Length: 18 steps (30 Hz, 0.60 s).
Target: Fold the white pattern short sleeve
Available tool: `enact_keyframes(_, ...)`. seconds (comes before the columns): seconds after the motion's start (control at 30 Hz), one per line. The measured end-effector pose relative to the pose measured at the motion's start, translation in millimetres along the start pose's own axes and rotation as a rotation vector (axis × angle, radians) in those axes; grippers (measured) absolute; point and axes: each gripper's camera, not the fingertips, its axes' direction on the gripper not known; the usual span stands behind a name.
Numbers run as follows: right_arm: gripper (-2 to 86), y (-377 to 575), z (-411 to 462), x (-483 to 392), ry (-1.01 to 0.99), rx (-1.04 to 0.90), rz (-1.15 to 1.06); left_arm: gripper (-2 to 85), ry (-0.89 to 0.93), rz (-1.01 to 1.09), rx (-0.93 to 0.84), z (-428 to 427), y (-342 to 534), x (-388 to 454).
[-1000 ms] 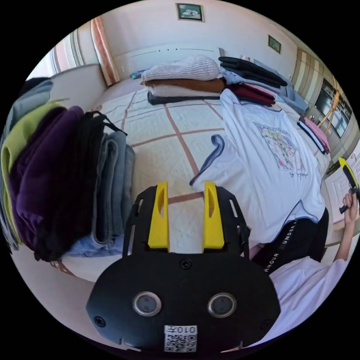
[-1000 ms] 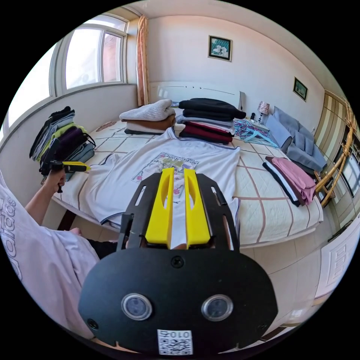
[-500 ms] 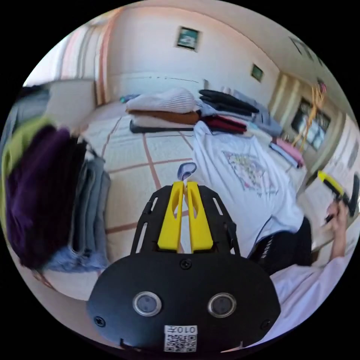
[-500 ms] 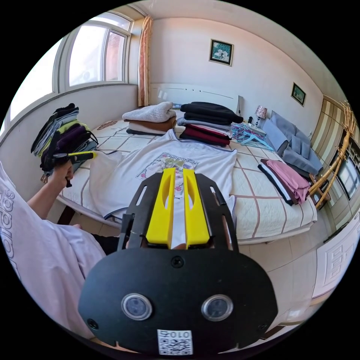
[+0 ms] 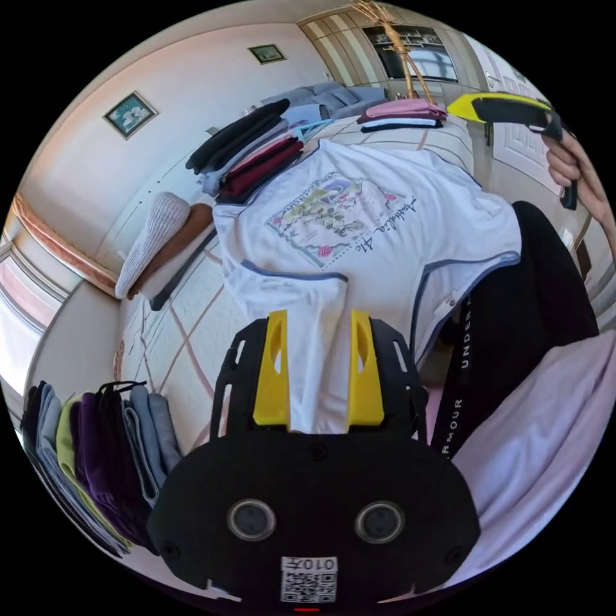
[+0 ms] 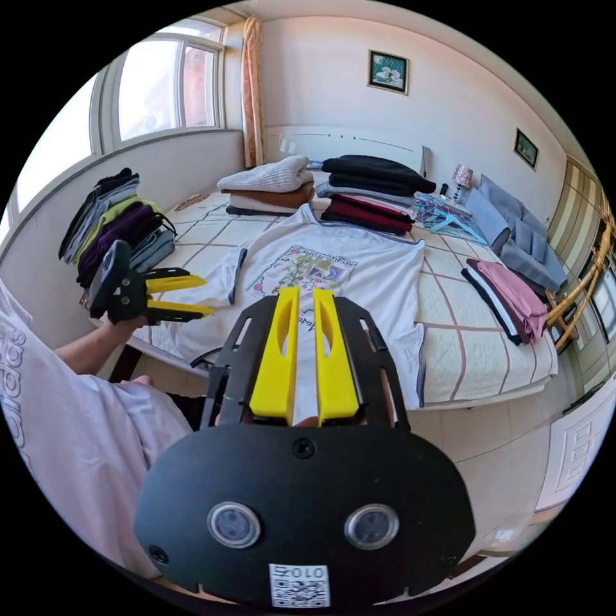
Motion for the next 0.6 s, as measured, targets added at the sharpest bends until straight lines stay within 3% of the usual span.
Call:
enact_keyframes(0.17,5.7,12.0,-4.4,53.7,-0.055,0.042,0.167,10.5,-0.022,0.037,-0.043,-6.7,50.3,-4.4)
enact_keyframes(0.4,7.7,36.5,-8.8,137.9,0.028,0.049,0.407,11.2,0.127,-0.001,-0.063,-1.8,66.9,-23.3)
enact_keyframes(0.5,9.6,68.1,-4.4,188.8,-0.028,0.042,0.597,11.2,0.234,-0.065,0.090,-32.9,65.1,-48.9)
enact_keyframes(0.6,11.0,99.8,10.8,231.2,-0.160,0.076,0.761,11.2,0.227,-0.102,0.194,-55.1,52.3,-64.9)
